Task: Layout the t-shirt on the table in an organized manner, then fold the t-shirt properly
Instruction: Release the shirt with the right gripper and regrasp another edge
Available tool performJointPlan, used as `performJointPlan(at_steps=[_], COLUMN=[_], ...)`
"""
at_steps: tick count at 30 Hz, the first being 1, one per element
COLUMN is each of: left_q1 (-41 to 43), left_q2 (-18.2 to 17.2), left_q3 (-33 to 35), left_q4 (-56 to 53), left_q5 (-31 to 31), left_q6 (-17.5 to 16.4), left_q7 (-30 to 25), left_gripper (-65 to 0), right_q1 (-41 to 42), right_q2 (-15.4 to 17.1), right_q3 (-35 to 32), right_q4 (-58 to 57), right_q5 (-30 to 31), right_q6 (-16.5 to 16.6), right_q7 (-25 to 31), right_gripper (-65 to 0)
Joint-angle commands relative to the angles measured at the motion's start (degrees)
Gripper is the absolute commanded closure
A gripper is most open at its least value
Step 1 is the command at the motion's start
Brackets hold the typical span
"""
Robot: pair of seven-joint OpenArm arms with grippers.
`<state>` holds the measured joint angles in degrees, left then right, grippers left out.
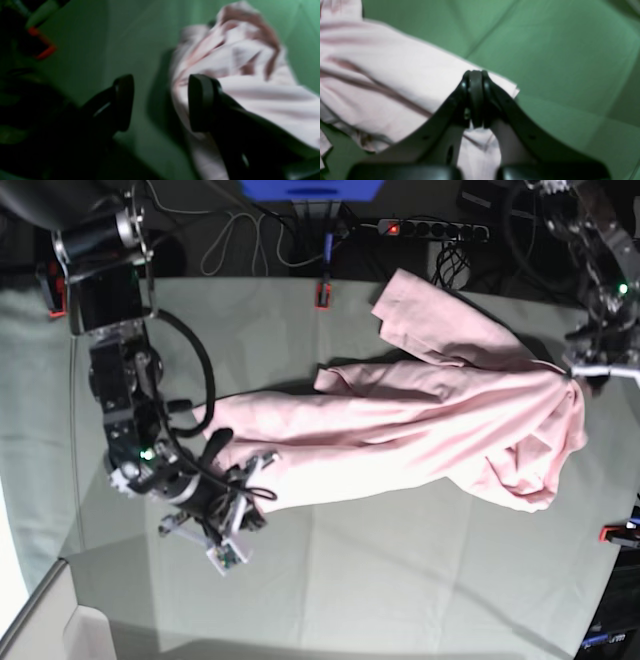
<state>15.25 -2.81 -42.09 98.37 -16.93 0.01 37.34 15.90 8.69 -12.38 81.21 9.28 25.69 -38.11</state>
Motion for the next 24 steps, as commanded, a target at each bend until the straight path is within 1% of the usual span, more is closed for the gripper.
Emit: performJointPlan(at_steps=[1,3,5,9,12,14,19,22,24], left_q1=[0.1,0.9,1.1,2.6,3.6,4.2,4.6,4.6,4.6], left_q2=[-0.7,-0.7,-0.7,-1.1,-1.4,-1.4,-1.4,-1.3,-1.2], left_q3=[-0.8,-1.9,-2.7,-5.0,-5.4,-5.4,-5.5,-5.5,-5.5], left_q4=[1.5,2.2,2.4,2.3,2.3,2.4,2.4,2.4,2.4], left_q5=[-0.3,-0.3,-1.1,-7.0,-9.8,-10.0,-10.0,-10.0,-10.0], left_q6=[0.0,0.0,0.0,0.0,0.0,0.0,0.0,0.0,0.0], left_q7=[-1.4,-1.4,-1.4,-1.4,-1.4,-1.4,-1.4,-1.4,-1.4], left_gripper=[-33.6,-33.7,-33.7,-33.7,-33.7,-33.7,-33.7,-33.7,-33.7], right_q1=[0.9,1.2,2.6,6.8,9.0,9.2,9.2,9.1,9.2], right_q2=[0.2,0.2,0.2,0.0,0.0,-0.1,-0.3,-1.3,-1.3], right_q3=[0.5,0.9,0.9,1.0,1.0,1.1,1.1,1.0,1.0], right_q4=[0.0,-3.1,-7.9,-17.7,-22.1,-22.6,-23.0,-24.1,-25.8], right_q5=[0.4,0.4,0.4,0.6,0.7,0.7,0.7,0.5,0.6], right_q6=[0.4,0.4,0.4,0.4,0.4,0.4,0.4,0.4,0.4], right_q7=[0.5,-0.2,0.4,2.1,4.0,5.0,6.9,6.9,6.9], right_gripper=[-1.1,-7.1,-15.0,-33.3,-43.7,-46.3,-46.2,-46.1,-45.6])
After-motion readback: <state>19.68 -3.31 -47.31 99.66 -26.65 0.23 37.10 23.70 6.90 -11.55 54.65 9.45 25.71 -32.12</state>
